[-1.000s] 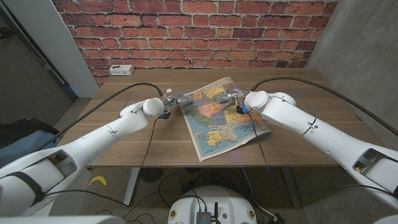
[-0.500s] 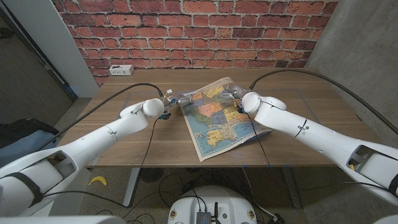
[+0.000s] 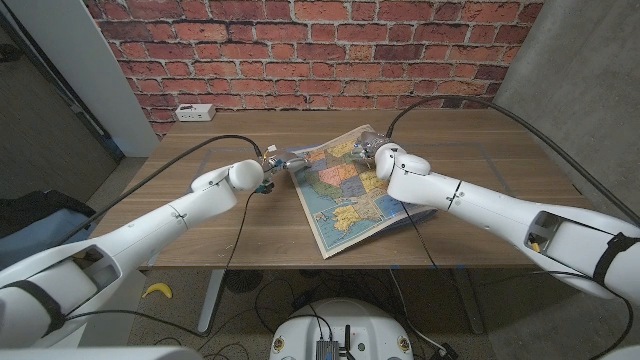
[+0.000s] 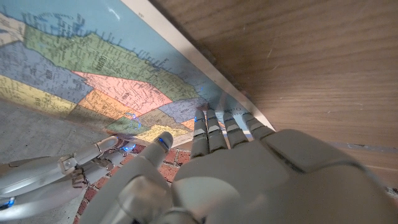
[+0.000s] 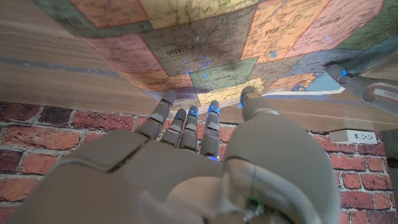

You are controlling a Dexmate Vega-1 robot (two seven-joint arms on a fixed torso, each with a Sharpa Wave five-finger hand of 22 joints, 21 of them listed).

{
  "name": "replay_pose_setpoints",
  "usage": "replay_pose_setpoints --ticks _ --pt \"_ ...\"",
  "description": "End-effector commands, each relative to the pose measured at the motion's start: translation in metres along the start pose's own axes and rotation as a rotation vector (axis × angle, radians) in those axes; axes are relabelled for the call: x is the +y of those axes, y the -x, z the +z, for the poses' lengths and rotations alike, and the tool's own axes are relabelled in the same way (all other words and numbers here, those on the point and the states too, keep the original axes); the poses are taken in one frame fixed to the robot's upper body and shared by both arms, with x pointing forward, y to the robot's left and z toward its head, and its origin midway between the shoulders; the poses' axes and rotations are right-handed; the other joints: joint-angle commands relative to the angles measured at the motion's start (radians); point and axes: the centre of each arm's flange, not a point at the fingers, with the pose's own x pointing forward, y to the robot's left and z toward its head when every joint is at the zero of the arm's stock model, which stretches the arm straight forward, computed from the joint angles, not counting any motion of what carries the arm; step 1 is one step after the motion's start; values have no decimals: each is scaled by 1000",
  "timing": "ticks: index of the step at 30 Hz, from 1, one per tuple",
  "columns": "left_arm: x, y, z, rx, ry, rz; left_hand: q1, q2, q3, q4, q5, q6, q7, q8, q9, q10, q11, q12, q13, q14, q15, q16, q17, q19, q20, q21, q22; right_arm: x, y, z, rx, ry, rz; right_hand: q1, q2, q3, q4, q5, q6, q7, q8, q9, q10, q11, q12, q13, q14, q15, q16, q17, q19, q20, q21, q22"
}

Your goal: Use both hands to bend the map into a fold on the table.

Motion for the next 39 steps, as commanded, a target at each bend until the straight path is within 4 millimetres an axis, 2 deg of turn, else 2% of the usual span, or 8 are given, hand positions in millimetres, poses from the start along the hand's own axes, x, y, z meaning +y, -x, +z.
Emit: replay_pose_setpoints --ticks 1,4,6,11,16,22,29,39 --pt "3 9 0 -10 -5 57 -5 101 18 0 -2 -33 -3 -4 0 -27 5 -2 3 -31 10 -4 0 5 37 -6 5 -1 -33 8 103 155 1 -14 4 -6 1 -2 -16 -4 -4 3 -16 -5 -4 -2 -9 -15 5 -5 -5 3 -9 2" --pt "4 14 1 -24 -11 94 -16 92 27 3 -7 -84 -18 -9 1 -84 12 -13 4 -74 16 -6 3 -24 40 -12 5 1 -41 6 137 173 12 -22 10 -8 6 -3 -29 -5 -5 3 -23 -8 -3 -2 -13 -19 7 -9 -4 1 -12 2" --pt "5 17 2 -36 -11 115 -26 86 28 3 -9 -121 -49 -10 1 -122 18 -15 4 -104 31 -5 4 -51 37 -18 6 2 -45 4 160 179 23 -26 12 -9 9 -3 -34 -7 -5 3 -26 -9 -3 -3 -15 -20 8 -11 -3 1 -14 3" --pt "6 28 5 -103 -19 228 -54 13 -21 -8 -13 -209 -88 -11 0 -207 0 -17 4 -137 26 1 5 -75 21 -15 6 7 -56 -3 220 191 62 -40 18 -13 18 -4 -53 -10 -6 2 -28 -11 0 -4 -14 -23 12 -16 3 -5 -17 3" --pt "7 41 7 -207 -20 346 -58 -19 -49 -15 -9 -247 -120 -9 -2 -261 -21 -19 4 -164 27 -1 5 -102 17 -19 6 11 -62 -9 260 192 88 -68 13 -27 33 -7 -76 -10 -5 2 -38 -7 1 -5 -16 -23 16 -24 5 -5 -24 3" --pt "10 49 12 -276 -27 417 -53 -40 -64 -26 -7 -225 -137 4 -3 -254 -31 -6 3 -159 23 5 3 -108 20 -17 5 17 -67 -14 303 194 121 -86 15 -34 42 -7 -104 -13 -7 1 -50 -12 1 -7 -22 -26 17 -31 4 -3 -32 3" --pt "9 39 10 -217 -26 303 -41 -48 -78 -42 -1 -184 -124 15 -4 -194 -16 20 1 -114 2 16 0 -40 5 13 4 19 -66 -16 311 192 137 -99 16 -39 48 -8 -112 -9 -4 0 -55 -11 2 -8 -23 -23 19 -35 6 0 -37 3" --pt "1 22 9 -163 -38 155 -42 -60 -93 -46 2 -125 -125 28 -4 -183 -37 20 0 -131 -13 5 0 -68 -5 1 3 19 -66 -14 304 196 139 -105 15 -42 49 -7 -118 -13 -1 0 -57 -13 4 -8 -19 -21 22 -42 11 4 -41 3"
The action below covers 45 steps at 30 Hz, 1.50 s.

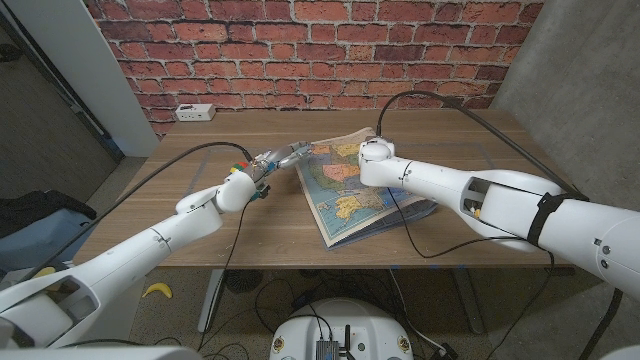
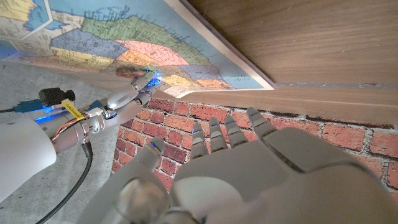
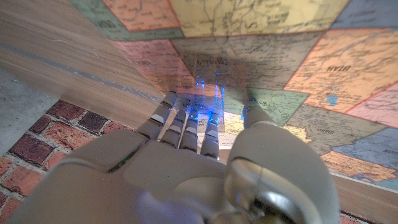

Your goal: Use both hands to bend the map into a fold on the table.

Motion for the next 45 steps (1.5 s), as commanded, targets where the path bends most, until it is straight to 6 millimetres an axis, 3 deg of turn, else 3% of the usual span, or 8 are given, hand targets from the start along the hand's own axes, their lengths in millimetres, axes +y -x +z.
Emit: replay_pose_setpoints --ticks 1,5,13,22,28,36,41,45 --pt "-12 -12 -2 40 1 -149 0 -5 -5 2 10 53 -4 14 1 8 -18 4 -1 -11 -14 -3 0 -23 0 -9 0 2 -1 1 9 5 18 -6 2 1 6 1 -6 0 4 1 0 -2 7 1 -2 -27 8 0 12 5 -1 3" --pt "-20 -18 -1 48 0 -208 -2 18 -1 11 14 69 -11 13 2 5 -31 0 -2 -31 -21 -8 1 -38 -1 -14 0 1 -1 1 5 4 14 -5 2 1 4 1 -6 1 6 1 0 -1 8 0 -1 -27 8 -4 15 5 -3 3" --pt "-31 -25 1 62 -22 -266 -5 46 4 23 17 79 -1 10 2 6 -25 0 -2 -39 -25 -7 1 -43 -4 -14 0 1 0 0 0 0 9 -5 3 1 1 2 -2 1 11 0 0 2 10 0 0 -27 9 -12 18 7 -7 3" --pt "-39 -35 0 130 -33 -364 -11 56 0 33 18 68 1 -1 2 5 -26 -3 -2 -41 -30 -5 1 -48 -5 -14 1 -3 6 -2 -17 -16 -11 -5 4 2 -2 3 6 0 16 -1 7 2 14 -1 4 -28 11 -18 25 8 -10 3" --pt "-41 -40 -2 149 -26 -395 -14 54 -5 36 17 57 3 -6 3 1 -26 -5 -2 -41 -27 -4 2 -48 -4 -13 1 -7 19 -7 -34 -35 -70 -4 6 3 -3 3 9 1 18 -1 4 2 13 -2 1 -28 10 -23 27 7 -13 3" --pt "-42 -43 -2 145 -17 -396 -16 53 -9 38 17 50 3 -10 3 -2 -21 -6 -2 -41 -28 -3 2 -47 -4 -11 1 -4 41 -18 -59 -98 -203 -9 14 5 -4 5 -21 -8 10 -3 -41 -11 2 -3 -36 -34 1 -37 -4 -6 -40 3" --pt "-42 -45 -2 140 -15 -398 -17 53 -12 39 17 43 2 -13 3 -4 -21 -7 -2 -41 -27 -3 2 -47 -3 -11 1 -3 54 -25 -61 -147 -246 -34 26 4 14 5 -59 -11 3 -4 -81 -26 -3 -5 -69 -37 -1 -44 -31 -24 -63 4" --pt "-41 -46 -1 133 -12 -394 -17 54 -13 39 17 40 3 -13 3 -6 -19 -8 -2 -43 -27 -3 2 -47 -3 -11 1 4 60 -31 -26 -149 -209 -113 31 -10 74 2 -79 -2 7 -4 -94 -20 3 -7 -83 -33 8 -44 -37 -24 -80 5"
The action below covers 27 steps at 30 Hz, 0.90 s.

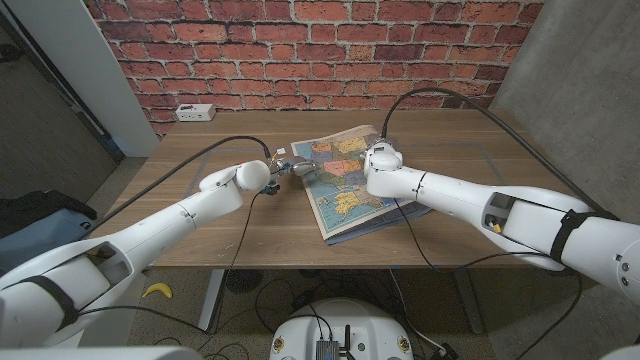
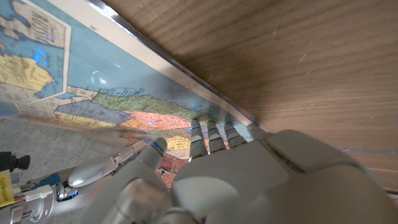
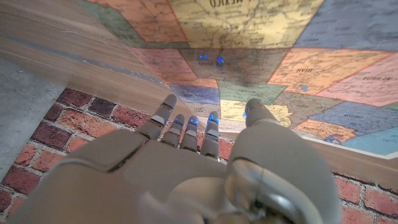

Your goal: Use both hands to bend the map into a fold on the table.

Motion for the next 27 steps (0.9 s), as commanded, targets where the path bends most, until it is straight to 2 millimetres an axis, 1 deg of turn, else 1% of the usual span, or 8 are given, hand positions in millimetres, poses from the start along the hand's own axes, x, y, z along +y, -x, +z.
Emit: replay_pose_setpoints --ticks 1,5,7,14,20,24,25,27 --pt "-1 -8 1 1 4 -23 -11 28 -2 3 6 -6 -1 -6 3 -3 4 -1 4 -4 5 5 5 25 22 11 5 -8 28 -24 64 -52 -138 -63 2 -9 51 1 -18 6 0 -1 -14 3 6 -1 -16 -31 8 2 -11 -3 -13 3" --pt "-1 -9 0 2 7 -24 -11 29 -3 3 6 -8 -2 -6 3 -4 4 -1 4 -5 5 5 5 25 22 11 5 5 30 -34 107 -72 -77 -118 -2 -17 92 2 -36 21 -2 -3 -22 11 8 -3 -32 -29 8 0 -21 -2 -29 2" --pt "0 -9 0 2 9 -24 -10 30 -4 3 6 -10 -3 -7 3 -5 2 -2 4 -5 5 5 5 25 22 11 5 13 31 -39 124 -78 -49 -132 -4 -20 102 2 -45 27 -3 -4 -25 13 8 -3 -40 -30 6 -2 -21 -4 -33 2" --pt "1 -10 0 6 7 -27 -10 31 -5 3 6 -16 -2 -9 3 -8 4 -3 4 -7 6 4 5 25 22 11 6 37 37 -54 177 -106 7 -141 -6 -18 108 4 -54 30 -4 -5 -32 18 7 -4 -47 -29 4 -6 -25 -8 -39 2" --pt "2 -12 0 8 8 -25 -10 32 -7 3 6 -20 -2 -9 3 -13 6 -4 4 -10 6 4 5 23 21 11 6 54 43 -59 203 -133 39 -145 -7 -12 110 6 -74 37 -8 -6 -35 24 8 -5 -47 -26 3 -14 -27 -12 -47 1" --pt "3 -12 0 7 11 -25 -10 33 -8 3 7 -23 -1 -10 3 -17 6 -6 4 -11 7 3 5 22 20 11 6 68 42 -61 207 -147 78 -151 -9 -6 113 7 -120 41 -16 -8 -47 36 6 -7 -53 -18 1 -23 -27 -14 -56 1" --pt "3 -12 0 6 11 -26 -10 33 -8 4 7 -24 -1 -9 3 -17 5 -6 4 -11 7 3 5 22 21 11 6 71 41 -61 205 -153 90 -159 -10 -5 117 8 -152 43 -19 -9 -63 40 2 -7 -58 -11 0 -27 -27 -16 -61 1" --pt "4 -12 0 6 9 -26 -10 34 -9 4 7 -26 -1 -10 3 -18 5 -6 4 -13 8 3 5 22 21 11 6 76 39 -62 198 -163 108 -171 -12 -5 124 7 -185 44 -21 -10 -70 38 2 -8 -60 -11 1 -30 -29 -18 -68 1"
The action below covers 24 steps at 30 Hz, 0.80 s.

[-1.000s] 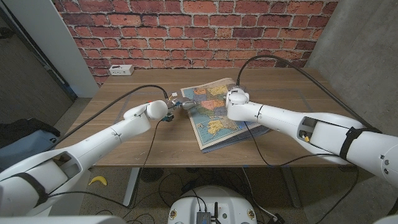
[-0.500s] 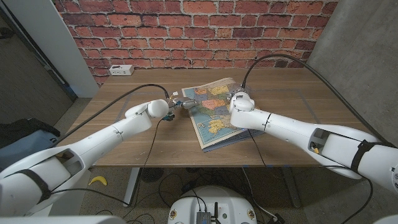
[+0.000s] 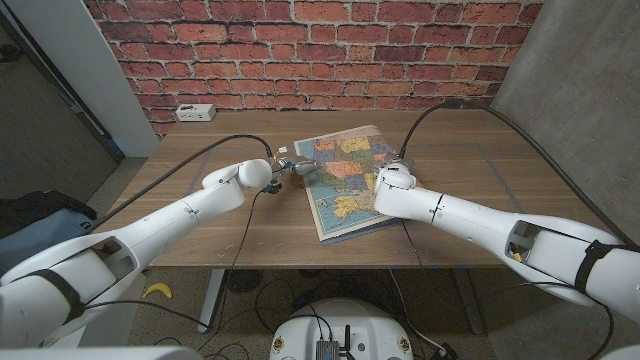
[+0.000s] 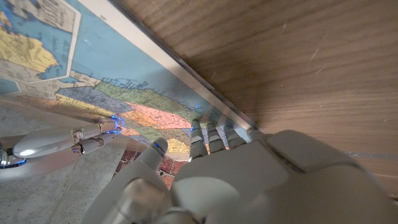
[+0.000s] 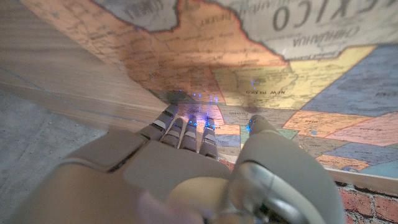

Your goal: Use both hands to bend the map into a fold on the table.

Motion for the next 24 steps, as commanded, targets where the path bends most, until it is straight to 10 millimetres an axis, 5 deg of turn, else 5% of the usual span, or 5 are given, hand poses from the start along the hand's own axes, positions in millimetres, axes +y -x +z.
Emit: replay_pose_setpoints --ticks 1,12,24 --pt "3 -2 0 2 1 -4 -10 34 -5 0 7 -7 4 -3 4 1 1 -4 3 -5 3 3 4 36 30 11 44 36 -1 -15 39 -42 108 -27 -4 2 14 3 -66 2 -7 -1 -22 0 2 0 -16 -11 1 -5 -4 -6 -14 5" --pt "3 -1 -1 5 7 -4 -9 36 -7 0 7 -13 5 -3 4 -1 2 -4 3 -7 3 3 3 36 29 12 44 30 -5 -14 0 -49 91 -58 -7 0 33 5 -108 -5 4 -2 -44 -4 3 -2 -36 -2 -1 -13 -35 0 -42 5" --pt "2 -2 1 -4 8 -3 -9 38 -10 -1 8 -16 6 -2 4 -3 1 -4 3 -8 3 3 3 35 28 12 44 -5 25 -17 -77 -128 -161 -35 -10 18 4 8 -91 -1 19 -4 -62 -4 3 -3 -43 3 -4 -33 -30 14 -56 5"
